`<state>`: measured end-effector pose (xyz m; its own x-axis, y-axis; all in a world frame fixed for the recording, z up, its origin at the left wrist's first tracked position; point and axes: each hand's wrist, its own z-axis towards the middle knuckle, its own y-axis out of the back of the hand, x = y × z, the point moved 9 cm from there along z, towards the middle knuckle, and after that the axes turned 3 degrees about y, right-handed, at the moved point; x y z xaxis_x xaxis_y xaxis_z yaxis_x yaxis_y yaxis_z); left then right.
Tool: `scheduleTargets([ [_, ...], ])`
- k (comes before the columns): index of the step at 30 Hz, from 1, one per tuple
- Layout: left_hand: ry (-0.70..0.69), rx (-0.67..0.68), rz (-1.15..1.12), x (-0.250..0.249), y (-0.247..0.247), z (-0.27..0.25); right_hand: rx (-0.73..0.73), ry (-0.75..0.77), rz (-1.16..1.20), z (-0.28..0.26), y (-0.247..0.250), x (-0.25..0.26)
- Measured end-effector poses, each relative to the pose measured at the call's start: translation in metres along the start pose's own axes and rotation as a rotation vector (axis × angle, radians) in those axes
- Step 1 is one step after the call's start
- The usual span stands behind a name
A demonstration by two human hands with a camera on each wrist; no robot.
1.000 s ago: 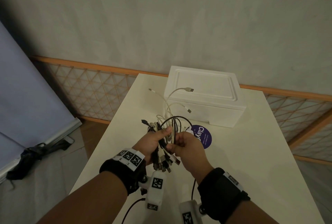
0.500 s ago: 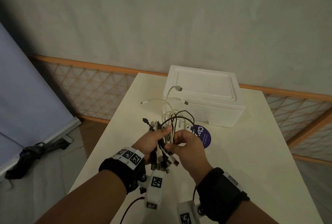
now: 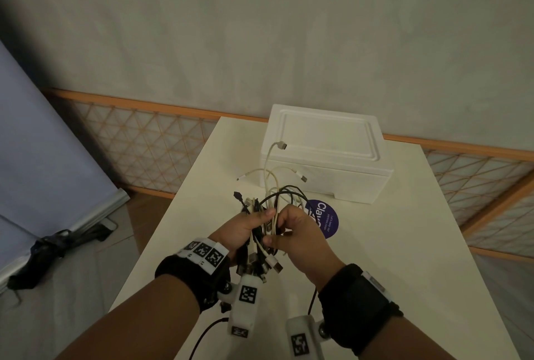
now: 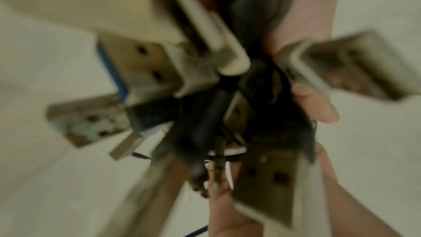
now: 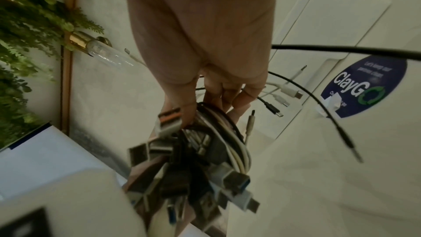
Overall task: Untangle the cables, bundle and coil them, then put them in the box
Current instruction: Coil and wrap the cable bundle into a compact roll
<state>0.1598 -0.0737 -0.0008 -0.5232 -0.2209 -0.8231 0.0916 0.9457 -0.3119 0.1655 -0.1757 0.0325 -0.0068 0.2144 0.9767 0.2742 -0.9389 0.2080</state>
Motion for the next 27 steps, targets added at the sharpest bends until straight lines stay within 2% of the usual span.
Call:
scheduleTargets([
  [7, 0.040, 0.005, -0.048, 0.004, 0.002, -0.002, -0.128, 0.038, -0.183, -0.010, 0.001, 0.005],
  [12, 0.039, 0.065, -0.122, 0.001, -0.003, -0.003, -0.160, 0.088, -0.145, -0.013, 0.002, 0.009],
  [14, 0.049, 0.100, -0.141, 0.001, -0.005, -0.005, -0.104, 0.159, -0.264, -0.012, 0.000, 0.016],
  [17, 0.050, 0.172, -0.125, 0.002, -0.007, -0.004, -0.013, 0.392, -0.519, -0.013, -0.005, 0.036],
  [21, -0.038, 0.195, 0.003, -0.006, -0.010, -0.002, 0.129, 0.631, -0.759, -0.016, -0.019, 0.053],
  [25, -0.035, 0.261, 0.009, -0.002, -0.015, -0.002, 0.227, 0.715, -0.931, -0.015, -0.023, 0.065],
  [27, -0.033, 0.284, 0.074, 0.001, -0.022, -0.006, 0.345, 0.746, -1.042, -0.013, -0.029, 0.069],
])
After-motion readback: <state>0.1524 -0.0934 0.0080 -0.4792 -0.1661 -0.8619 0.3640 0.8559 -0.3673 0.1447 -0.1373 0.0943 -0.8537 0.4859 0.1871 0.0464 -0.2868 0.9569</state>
